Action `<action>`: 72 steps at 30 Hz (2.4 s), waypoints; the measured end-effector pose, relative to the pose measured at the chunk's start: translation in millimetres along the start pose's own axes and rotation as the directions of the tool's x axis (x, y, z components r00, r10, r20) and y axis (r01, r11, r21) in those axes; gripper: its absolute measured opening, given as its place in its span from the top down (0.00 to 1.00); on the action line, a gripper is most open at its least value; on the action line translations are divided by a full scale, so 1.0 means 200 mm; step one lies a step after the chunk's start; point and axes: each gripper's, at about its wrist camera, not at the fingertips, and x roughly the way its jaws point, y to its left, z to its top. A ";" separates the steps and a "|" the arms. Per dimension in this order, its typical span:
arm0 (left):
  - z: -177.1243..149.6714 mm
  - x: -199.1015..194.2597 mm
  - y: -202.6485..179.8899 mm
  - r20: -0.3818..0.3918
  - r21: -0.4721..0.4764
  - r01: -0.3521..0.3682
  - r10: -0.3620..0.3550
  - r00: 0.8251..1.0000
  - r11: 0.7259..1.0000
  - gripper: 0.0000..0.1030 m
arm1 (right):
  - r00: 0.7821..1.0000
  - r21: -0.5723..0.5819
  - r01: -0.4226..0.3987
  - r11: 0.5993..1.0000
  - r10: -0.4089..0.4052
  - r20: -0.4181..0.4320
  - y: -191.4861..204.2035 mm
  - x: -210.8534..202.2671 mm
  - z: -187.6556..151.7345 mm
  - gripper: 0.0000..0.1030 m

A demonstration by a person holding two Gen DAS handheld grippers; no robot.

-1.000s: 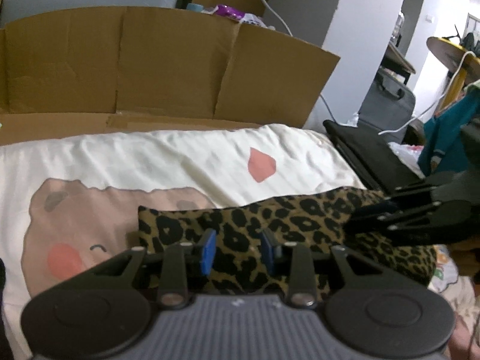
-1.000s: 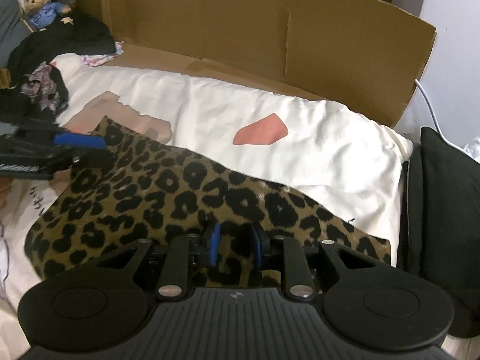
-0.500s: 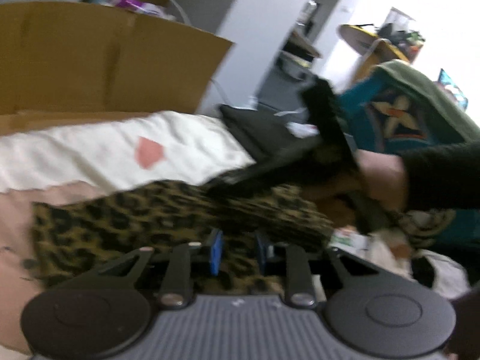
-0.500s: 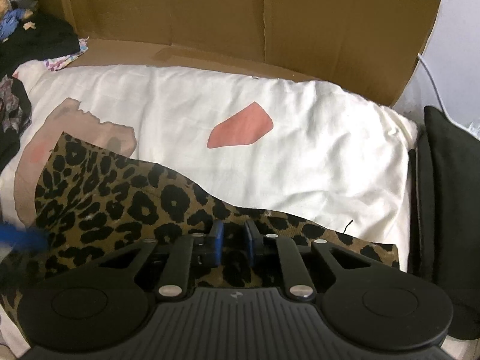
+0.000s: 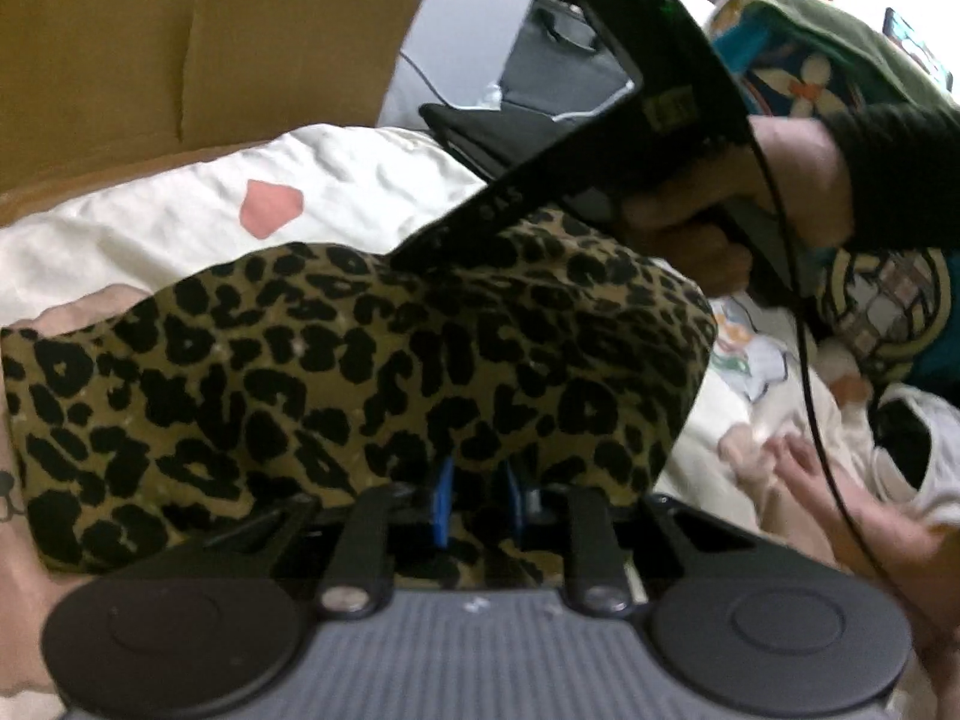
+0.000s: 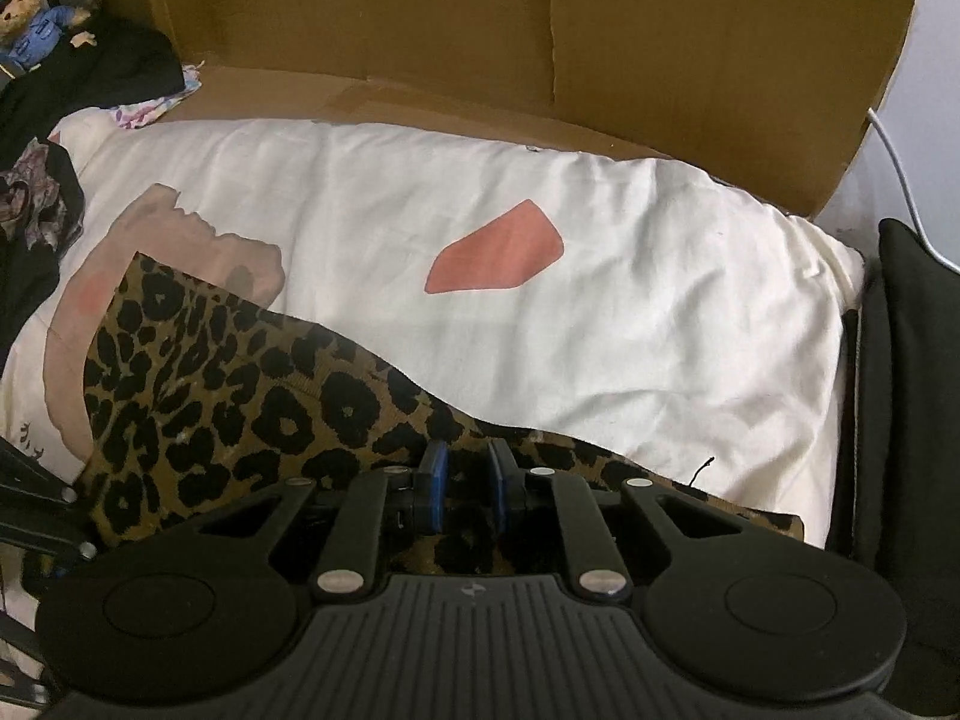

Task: Fold clothes

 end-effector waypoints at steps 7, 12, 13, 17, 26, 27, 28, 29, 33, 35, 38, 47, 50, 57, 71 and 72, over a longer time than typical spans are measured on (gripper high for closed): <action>-0.03 -0.09 0.05 -0.102 -0.015 0.080 -0.081 0.991 0.997 0.82 | 1.000 -0.005 0.011 1.000 -0.011 0.004 0.01 0.00 0.00 0.82; -0.04 -0.13 0.08 -0.163 -0.016 0.086 -0.088 0.983 0.996 0.82 | 1.000 0.000 0.007 1.000 -0.007 0.014 0.00 0.00 0.00 0.82; -0.05 -0.13 0.07 -0.172 -0.010 0.084 -0.084 0.982 0.996 0.82 | 1.000 -0.001 0.009 1.000 -0.009 0.014 0.00 0.00 0.00 0.82; -0.04 -0.22 0.12 -0.147 -0.026 0.088 -0.090 0.985 0.996 0.89 | 1.000 -0.008 0.017 1.000 -0.017 0.012 0.01 0.00 0.00 0.82; 0.03 -0.33 0.20 0.119 -0.133 0.050 -0.034 0.992 0.990 0.88 | 1.000 0.043 0.005 0.999 -0.006 0.020 -0.01 -0.05 0.07 0.77; 0.04 -0.29 0.19 0.114 -0.122 0.042 -0.028 0.993 0.992 0.88 | 0.999 0.051 -0.004 0.999 0.002 0.046 -0.02 -0.08 0.09 0.75; 0.04 -0.25 0.18 0.104 -0.122 0.041 -0.028 0.994 0.992 0.88 | 0.997 0.054 -0.007 0.999 0.003 0.075 -0.02 -0.12 0.10 0.68; 0.04 -0.22 0.18 0.097 -0.133 0.044 -0.031 0.995 0.990 0.88 | 0.994 0.053 -0.004 0.999 -0.001 0.105 -0.02 -0.16 0.11 0.60; 0.06 -0.13 0.18 0.132 -0.158 -0.031 0.052 0.990 0.987 0.88 | 0.987 -0.010 -0.014 1.000 0.016 0.158 0.02 -0.27 0.10 0.58; 0.06 -0.08 0.16 0.146 -0.148 -0.070 0.091 0.985 0.987 0.88 | 0.991 -0.063 -0.033 0.997 0.040 0.128 0.05 -0.29 0.09 0.58; 0.06 -0.06 0.11 0.154 -0.118 -0.087 0.105 0.982 0.989 0.88 | 0.995 -0.186 -0.069 0.980 0.082 0.065 0.09 -0.34 0.06 0.57; 0.13 0.04 0.06 0.193 -0.135 -0.123 0.148 0.970 0.983 0.88 | 0.985 -0.351 -0.090 0.932 0.135 0.105 0.17 -0.47 -0.26 0.50; 0.22 0.07 0.05 0.185 -0.117 -0.123 0.144 0.972 0.985 0.88 | 0.978 -0.424 -0.099 0.900 0.166 0.125 0.22 -0.52 -0.35 0.51; 0.22 0.08 0.01 0.193 -0.152 -0.086 0.115 0.974 0.985 0.88 | 0.976 -0.419 -0.125 0.899 0.188 0.110 0.21 -0.53 -0.44 0.52; 0.11 0.17 0.13 0.184 -0.217 0.012 0.029 0.982 0.976 0.98 | 0.974 -0.440 -0.133 0.888 0.198 0.106 0.32 -0.55 -0.58 0.56; 0.10 0.17 0.14 0.187 -0.221 0.015 0.027 0.982 0.975 0.98 | 0.974 -0.449 -0.133 0.884 0.199 0.104 0.35 -0.53 -0.57 0.57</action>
